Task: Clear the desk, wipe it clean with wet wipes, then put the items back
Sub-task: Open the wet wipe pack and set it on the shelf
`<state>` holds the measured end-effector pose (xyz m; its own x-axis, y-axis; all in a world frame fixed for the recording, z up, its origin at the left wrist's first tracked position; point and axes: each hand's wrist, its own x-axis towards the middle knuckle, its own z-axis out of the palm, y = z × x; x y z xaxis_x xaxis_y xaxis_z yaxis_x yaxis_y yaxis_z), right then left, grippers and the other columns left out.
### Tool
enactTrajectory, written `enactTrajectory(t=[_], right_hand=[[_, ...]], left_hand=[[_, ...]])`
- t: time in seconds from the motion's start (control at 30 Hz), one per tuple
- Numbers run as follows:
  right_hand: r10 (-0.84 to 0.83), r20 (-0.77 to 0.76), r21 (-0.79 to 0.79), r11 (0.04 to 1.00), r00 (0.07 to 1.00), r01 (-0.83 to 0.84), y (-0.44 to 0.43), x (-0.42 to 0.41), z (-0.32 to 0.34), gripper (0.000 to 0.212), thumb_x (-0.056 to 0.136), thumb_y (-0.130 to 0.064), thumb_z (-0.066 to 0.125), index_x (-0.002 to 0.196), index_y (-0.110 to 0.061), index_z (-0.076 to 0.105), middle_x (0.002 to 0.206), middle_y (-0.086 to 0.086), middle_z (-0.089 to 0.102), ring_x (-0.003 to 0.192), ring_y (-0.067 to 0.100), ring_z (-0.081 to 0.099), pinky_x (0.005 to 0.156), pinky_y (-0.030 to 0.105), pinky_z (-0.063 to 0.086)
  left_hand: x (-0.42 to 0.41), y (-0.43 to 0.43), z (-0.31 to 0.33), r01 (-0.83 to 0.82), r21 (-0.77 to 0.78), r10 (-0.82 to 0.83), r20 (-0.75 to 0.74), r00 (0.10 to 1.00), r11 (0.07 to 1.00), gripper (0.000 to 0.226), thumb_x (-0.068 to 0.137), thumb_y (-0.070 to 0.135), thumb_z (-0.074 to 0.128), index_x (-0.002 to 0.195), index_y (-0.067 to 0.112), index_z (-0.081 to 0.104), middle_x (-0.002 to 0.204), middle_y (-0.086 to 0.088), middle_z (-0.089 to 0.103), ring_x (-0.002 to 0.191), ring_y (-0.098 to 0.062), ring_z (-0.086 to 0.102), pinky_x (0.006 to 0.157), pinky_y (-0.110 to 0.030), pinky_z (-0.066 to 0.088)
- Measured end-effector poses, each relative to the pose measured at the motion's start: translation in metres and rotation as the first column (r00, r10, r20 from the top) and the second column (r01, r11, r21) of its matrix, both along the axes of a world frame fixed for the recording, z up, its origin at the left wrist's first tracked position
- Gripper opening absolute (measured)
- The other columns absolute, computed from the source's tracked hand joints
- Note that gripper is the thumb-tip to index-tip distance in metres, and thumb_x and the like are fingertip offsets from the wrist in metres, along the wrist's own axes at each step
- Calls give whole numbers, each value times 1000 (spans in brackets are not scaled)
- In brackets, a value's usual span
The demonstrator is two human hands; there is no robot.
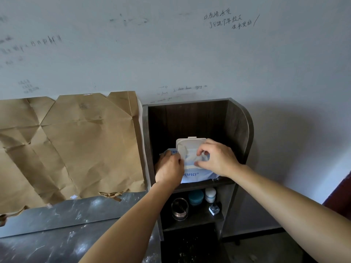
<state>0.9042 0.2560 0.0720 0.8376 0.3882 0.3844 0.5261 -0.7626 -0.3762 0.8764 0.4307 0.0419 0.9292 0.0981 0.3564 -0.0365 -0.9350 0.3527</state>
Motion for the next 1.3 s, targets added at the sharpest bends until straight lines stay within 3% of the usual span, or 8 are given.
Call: enactTrajectory(t=[0.17, 0.33, 0.57, 0.7, 0.87, 1.07, 1.17, 1.3], right_hand=[[-33, 191, -174, 982, 981, 67, -2, 1, -7, 14, 86, -30, 64, 90, -18, 72, 97, -3, 59, 92, 17, 55, 63, 30, 43], [-118, -45, 245, 961, 992, 126, -3, 13, 0, 8, 90, -16, 58, 86, -13, 64, 89, -2, 61, 80, 16, 59, 67, 33, 50], [-170, -201, 716, 647, 965, 263, 17, 15, 20, 12, 96, -17, 48, 89, -16, 57, 86, 0, 62, 83, 17, 60, 75, 35, 54], [-261, -158, 830, 487, 952, 271, 3, 19, 53, 12, 96, -22, 49, 88, -14, 53, 88, 4, 69, 86, 19, 64, 80, 31, 51], [-312, 11, 811, 559, 950, 174, -5, 3, 69, 10, 94, -19, 47, 86, -16, 53, 72, -2, 63, 67, 10, 56, 65, 18, 45], [-277, -13, 239, 932, 961, 272, -22, -10, 40, 17, 93, -18, 45, 94, -21, 62, 80, 0, 67, 73, 22, 61, 63, 36, 49], [-303, -104, -146, 947, 947, 287, -28, -19, 19, 30, 94, -22, 41, 118, -28, 57, 104, 6, 68, 90, 29, 62, 69, 34, 47], [-250, -75, -302, 928, 965, 217, -28, -28, 1, 44, 96, -16, 36, 136, -34, 41, 100, 8, 65, 80, 28, 60, 61, 34, 44]], left_hand=[[0, 0, 0, -4, 7, 4, -7, 1000, 1000, 28, 97, 28, 41, 102, 11, 64, 111, -9, 56, 101, -24, 52, 78, -33, 46], [-1, 0, 2, -5, 16, 6, -14, 1000, 1000, 29, 97, 26, 40, 100, 9, 63, 111, -10, 55, 101, -25, 51, 75, -32, 41], [-1, 0, 3, -4, -44, 4, -2, 1000, 999, 27, 97, 24, 41, 93, 7, 62, 109, -10, 56, 100, -26, 51, 75, -33, 41], [0, -2, -1, -4, -24, 4, 5, 1000, 1000, 28, 97, 25, 39, 97, 10, 62, 113, -9, 56, 106, -26, 48, 82, -34, 43], [1, 0, -5, 12, 50, -15, 68, 998, 999, 25, 95, 24, 42, 100, 10, 62, 111, -8, 55, 105, -28, 44, 84, -36, 35], [4, -1, -4, 390, 66, -394, 70, 916, 918, 33, 90, 14, 49, 119, 20, 63, 111, -5, 56, 110, -27, 48, 91, -39, 40], [6, -2, 2, 445, 183, -425, -137, 895, 877, 45, 93, 17, 42, 136, 30, 48, 129, -3, 44, 122, -25, 36, 103, -41, 30], [11, -3, 11, 471, 259, -420, -232, 878, 843, 44, 96, 19, 38, 135, 35, 49, 128, -2, 43, 123, -24, 34, 101, -41, 28]])
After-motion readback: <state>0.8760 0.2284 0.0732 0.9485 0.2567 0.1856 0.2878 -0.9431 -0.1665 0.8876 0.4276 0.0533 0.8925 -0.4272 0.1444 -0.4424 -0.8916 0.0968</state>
